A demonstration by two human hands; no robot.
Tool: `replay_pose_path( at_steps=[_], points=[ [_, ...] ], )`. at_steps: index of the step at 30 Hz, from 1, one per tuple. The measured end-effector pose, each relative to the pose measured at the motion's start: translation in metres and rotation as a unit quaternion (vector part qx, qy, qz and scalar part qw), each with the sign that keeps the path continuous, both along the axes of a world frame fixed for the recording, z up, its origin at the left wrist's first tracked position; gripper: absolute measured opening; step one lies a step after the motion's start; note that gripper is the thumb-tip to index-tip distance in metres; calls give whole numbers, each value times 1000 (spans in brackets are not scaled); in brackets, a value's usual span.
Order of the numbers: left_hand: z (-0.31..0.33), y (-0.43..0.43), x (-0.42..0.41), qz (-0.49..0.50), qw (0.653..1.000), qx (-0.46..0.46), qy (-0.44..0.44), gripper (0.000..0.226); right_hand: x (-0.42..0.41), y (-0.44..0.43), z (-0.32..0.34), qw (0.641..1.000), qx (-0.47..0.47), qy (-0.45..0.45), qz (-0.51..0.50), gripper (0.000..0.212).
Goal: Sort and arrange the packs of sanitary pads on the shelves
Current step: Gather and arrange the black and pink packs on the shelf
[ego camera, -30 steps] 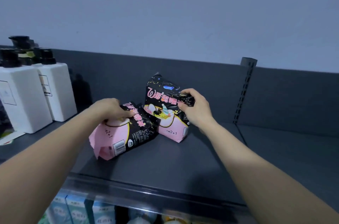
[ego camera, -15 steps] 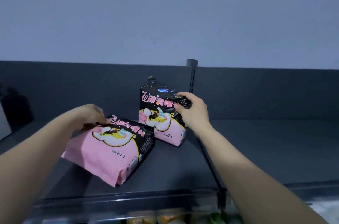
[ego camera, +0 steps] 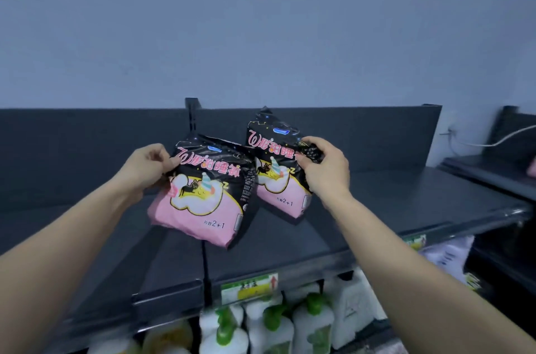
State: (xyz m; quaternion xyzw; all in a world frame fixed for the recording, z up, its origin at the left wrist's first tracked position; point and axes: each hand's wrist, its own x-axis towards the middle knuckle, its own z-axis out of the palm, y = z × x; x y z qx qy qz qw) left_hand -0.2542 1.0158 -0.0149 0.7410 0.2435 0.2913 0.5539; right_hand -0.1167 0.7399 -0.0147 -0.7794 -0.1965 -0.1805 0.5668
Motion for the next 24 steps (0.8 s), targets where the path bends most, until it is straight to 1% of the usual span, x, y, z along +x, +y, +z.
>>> replay_pose_path(
  at_steps=[3,7,11,17,24],
  points=[
    [0,-48,34,2,999,8,-44,37,15,-54,5,999,0,-1,-33,29],
    [-1,-115,75,19,995,43,-83,35,35,-126,8,998,7,-8,-67,28],
    [-8,-179,115,21,991,48,-124,35,54,-195,10,995,-2,-18,-101,28],
    [-20,-267,176,-19,987,57,-148,34,75,-289,7,987,-1,-13,-162,30],
    [-22,-357,243,-89,983,61,-146,32,94,-382,2,972,-7,-10,-236,31]
  ],
)
